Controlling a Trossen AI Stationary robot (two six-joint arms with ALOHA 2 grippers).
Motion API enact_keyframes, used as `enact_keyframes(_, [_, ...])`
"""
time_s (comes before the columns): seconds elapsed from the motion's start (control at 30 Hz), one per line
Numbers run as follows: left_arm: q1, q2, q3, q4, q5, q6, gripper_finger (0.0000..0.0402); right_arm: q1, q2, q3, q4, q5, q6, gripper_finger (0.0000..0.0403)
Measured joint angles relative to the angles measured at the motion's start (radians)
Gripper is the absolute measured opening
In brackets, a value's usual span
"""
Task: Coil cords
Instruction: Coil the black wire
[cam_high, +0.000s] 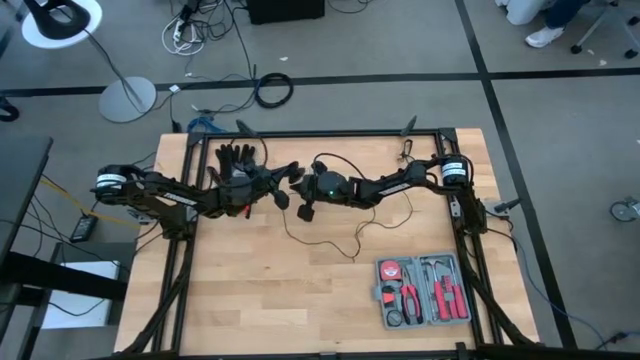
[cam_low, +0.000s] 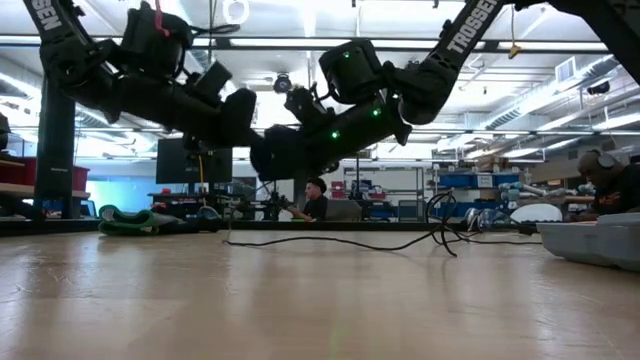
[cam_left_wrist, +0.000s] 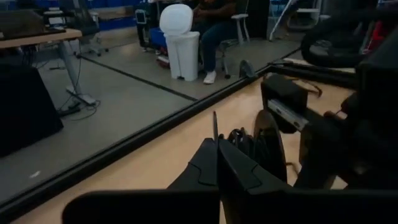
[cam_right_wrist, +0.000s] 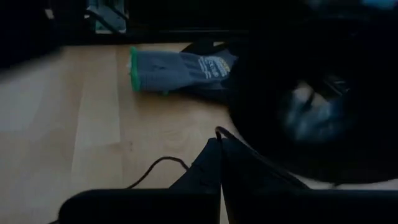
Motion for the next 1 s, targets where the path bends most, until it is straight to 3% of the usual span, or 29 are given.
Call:
enact_keyframes(0.33, [-0.001, -0.003, 0.002, -0.015, 0.015, 0.006, 0.0, 0.008, -0.003, 0.0, 0.016, 0.014, -0.024, 0.0])
enact_keyframes(1.0, [-0.001, -0.004, 0.003, 0.122, 0.077, -0.08, 0.0, 0.0, -0.004, -0.001, -0.032, 0.07, -0.015, 0.0])
